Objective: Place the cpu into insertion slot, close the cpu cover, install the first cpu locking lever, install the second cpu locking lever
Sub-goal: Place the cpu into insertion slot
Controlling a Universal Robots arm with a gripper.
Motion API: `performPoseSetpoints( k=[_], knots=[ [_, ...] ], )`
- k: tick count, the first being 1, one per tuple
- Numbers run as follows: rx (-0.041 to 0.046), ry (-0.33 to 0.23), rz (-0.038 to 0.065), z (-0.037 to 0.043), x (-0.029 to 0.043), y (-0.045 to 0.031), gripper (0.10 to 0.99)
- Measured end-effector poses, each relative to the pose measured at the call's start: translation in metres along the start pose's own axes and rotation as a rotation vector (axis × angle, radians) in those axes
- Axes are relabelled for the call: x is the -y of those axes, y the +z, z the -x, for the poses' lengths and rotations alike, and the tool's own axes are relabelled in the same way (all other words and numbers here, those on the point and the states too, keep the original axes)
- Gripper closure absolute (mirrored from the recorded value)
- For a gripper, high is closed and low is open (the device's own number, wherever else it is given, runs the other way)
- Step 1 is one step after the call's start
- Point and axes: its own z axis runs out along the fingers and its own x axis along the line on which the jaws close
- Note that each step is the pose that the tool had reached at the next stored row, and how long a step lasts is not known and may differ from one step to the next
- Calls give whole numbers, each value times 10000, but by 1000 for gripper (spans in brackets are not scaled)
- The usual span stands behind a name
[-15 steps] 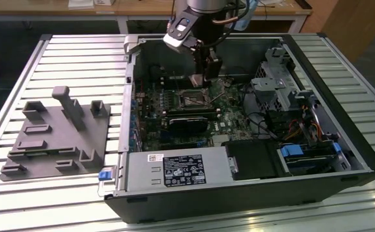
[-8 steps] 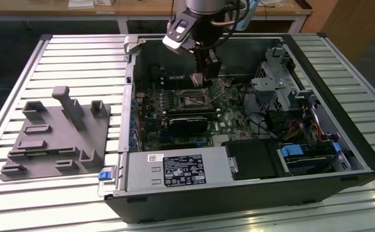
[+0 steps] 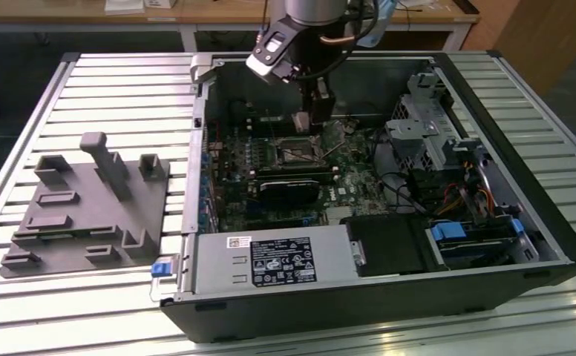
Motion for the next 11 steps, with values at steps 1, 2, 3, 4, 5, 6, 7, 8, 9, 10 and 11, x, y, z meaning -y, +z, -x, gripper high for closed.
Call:
performPoseSetpoints(
  k=[1, 2, 3, 4, 5, 6, 7, 8, 9, 10, 11],
  knots=[
    [14, 162, -4, 0, 1, 5, 545],
    [20, 280, -5, 0, 2, 10, 545],
    [9, 349, -7, 0, 6, 12, 545],
    [-20, 386, -7, 0, 14, 14, 545],
    [-56, 401, -6, -1, 25, 21, 545],
    [-79, 402, -4, -3, 36, 33, 545],
    [-98, 402, -4, -3, 41, 47, 545],
    [-125, 382, -4, -3, 42, 61, 545],
    [-164, 335, -2, -3, 43, 73, 545],
    [-202, 285, -1, -4, 44, 85, 545],
    [-241, 244, 0, -4, 45, 96, 545]
  ],
)
